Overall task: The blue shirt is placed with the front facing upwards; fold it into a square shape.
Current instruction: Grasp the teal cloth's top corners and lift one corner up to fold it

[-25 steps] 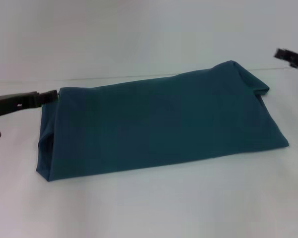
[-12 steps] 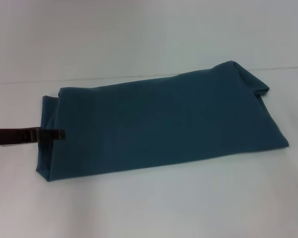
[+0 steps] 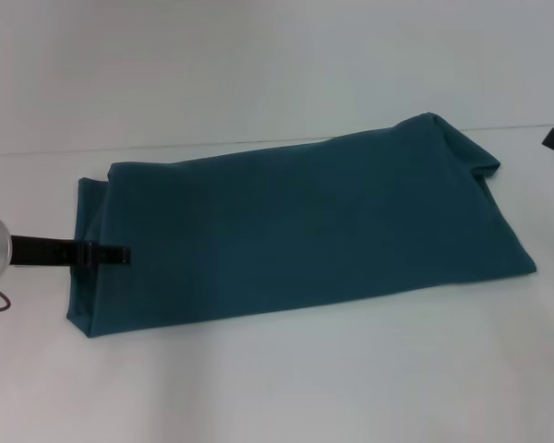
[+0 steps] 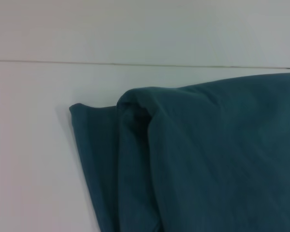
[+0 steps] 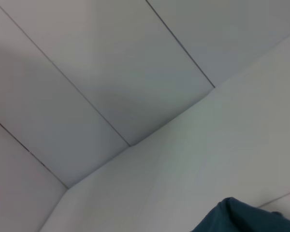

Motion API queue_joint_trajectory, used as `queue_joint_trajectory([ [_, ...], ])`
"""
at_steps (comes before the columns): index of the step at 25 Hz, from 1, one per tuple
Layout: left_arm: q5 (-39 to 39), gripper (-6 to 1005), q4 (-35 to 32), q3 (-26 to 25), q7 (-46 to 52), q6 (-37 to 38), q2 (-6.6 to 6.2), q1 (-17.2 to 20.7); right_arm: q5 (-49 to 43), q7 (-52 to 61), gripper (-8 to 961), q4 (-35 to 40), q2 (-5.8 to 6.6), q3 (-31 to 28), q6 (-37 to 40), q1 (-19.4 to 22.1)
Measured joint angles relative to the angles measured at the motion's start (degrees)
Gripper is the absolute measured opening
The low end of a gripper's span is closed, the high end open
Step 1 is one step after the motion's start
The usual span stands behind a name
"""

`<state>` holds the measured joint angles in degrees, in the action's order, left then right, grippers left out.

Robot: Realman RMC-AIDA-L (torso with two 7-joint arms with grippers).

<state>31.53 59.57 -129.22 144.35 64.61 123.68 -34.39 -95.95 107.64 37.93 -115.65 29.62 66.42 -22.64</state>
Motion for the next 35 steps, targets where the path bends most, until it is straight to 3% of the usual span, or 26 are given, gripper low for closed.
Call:
queue_joint_trajectory([
  [8, -1.4, 856, -4.9, 0.0, 0.0, -5.6, -0.89, -2.1, -1.2, 0.4, 704, 0.0, -0.01, 0.1, 1.4, 0.0],
  [21, -6.6, 821, -12.1, -0.6, 1.4, -12.4, -1.20, -5.4, -1.5, 0.5, 703, 0.0, -0.09, 0.1, 1.6, -0.1],
  [27, -6.6, 804, -16.7, -0.7, 1.9, -13.8, -2.71, -6.8, -2.1, 0.6, 703, 0.0, -0.09, 0.2, 1.4, -0.1],
  [35, -6.2, 783, -16.6, -0.3, 1.3, -14.1, -2.47, -7.3, -3.1, 1.4, 704, 0.0, -0.14, 0.2, 1.2, -0.5],
])
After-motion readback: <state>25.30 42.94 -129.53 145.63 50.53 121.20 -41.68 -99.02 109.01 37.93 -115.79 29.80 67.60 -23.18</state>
